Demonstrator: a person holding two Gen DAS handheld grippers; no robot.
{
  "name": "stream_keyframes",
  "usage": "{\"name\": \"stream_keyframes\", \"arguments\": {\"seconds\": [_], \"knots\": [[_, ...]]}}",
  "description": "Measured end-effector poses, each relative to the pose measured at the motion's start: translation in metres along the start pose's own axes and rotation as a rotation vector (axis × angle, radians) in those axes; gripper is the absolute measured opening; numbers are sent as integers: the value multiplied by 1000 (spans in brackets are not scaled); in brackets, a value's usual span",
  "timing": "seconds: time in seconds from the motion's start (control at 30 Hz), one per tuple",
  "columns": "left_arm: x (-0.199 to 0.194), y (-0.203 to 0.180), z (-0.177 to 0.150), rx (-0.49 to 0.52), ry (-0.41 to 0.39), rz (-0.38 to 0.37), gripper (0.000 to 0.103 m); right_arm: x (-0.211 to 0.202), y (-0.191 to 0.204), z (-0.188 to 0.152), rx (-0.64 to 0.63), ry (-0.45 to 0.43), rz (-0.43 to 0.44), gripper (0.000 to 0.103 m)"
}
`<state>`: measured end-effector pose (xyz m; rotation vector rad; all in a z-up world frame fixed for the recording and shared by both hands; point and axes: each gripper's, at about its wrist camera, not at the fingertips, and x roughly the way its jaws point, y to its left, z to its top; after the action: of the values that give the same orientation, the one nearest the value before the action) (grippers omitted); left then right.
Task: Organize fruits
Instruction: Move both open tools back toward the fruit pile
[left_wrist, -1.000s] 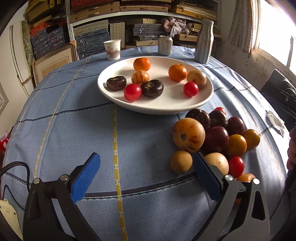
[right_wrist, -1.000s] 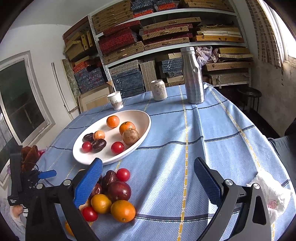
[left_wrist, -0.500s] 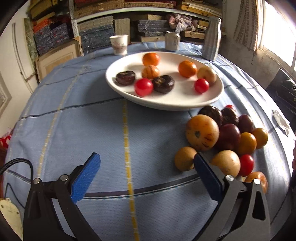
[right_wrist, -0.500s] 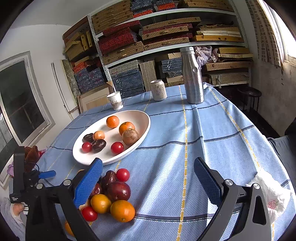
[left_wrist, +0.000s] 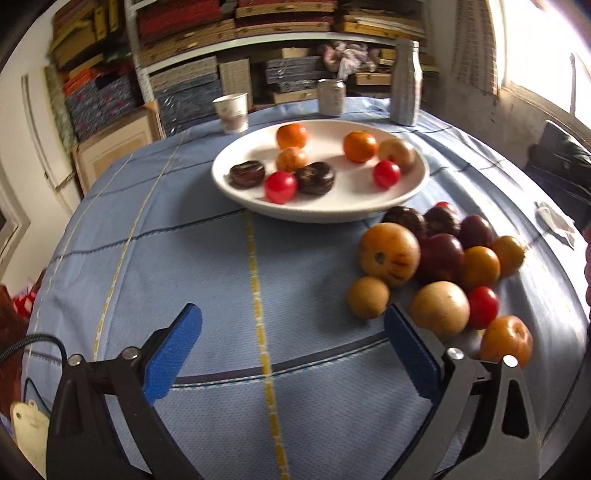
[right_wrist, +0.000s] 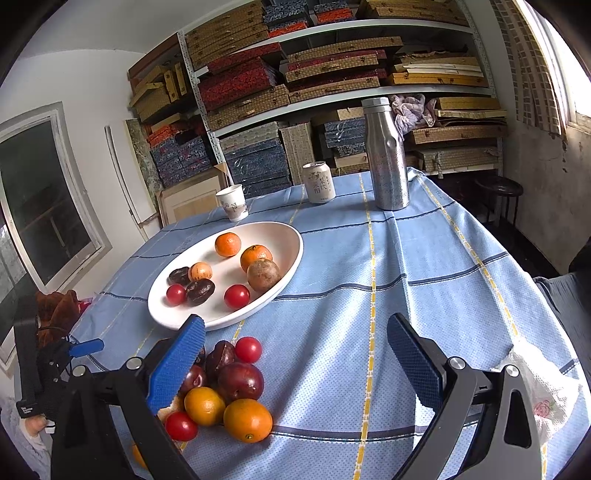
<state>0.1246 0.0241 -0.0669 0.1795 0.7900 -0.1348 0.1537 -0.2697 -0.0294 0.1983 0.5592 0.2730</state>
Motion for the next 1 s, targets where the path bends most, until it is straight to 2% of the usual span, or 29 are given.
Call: {"name": "stream_keyframes", "arguments": {"seconds": [0.03,0.07,0.13,0.2,0.33,0.43,0.57,0.63,0.73,0.83,1.0], "knots": [[0,-2,0,11,0,-11,81,0,0,0,0,0,0,100],[2,-4,2,17,7,-19,74,0,0,0,0,1,0,100],[9,-8,3,30,34,-44,69,0,0,0,0,2,0,100],[11,-10,2,38,46,-55,67,0,0,-1,1,2,0,100],[5,-15,4,49,14,-112,67,0,0,-1,1,4,0,100],[12,-25,5,85,42,-126,67,0,0,-1,2,3,0,100],[20,-28,9,88,72,-172,52,1,0,-1,4,7,-1,100],[27,-28,10,79,97,-189,51,1,-1,-2,6,11,-1,100],[29,-29,13,79,94,-198,49,2,-2,-1,8,12,0,100],[31,-32,13,86,98,-228,36,2,-2,-1,9,15,0,100],[28,-35,13,99,89,-225,32,2,-3,-2,10,21,3,100]]}}
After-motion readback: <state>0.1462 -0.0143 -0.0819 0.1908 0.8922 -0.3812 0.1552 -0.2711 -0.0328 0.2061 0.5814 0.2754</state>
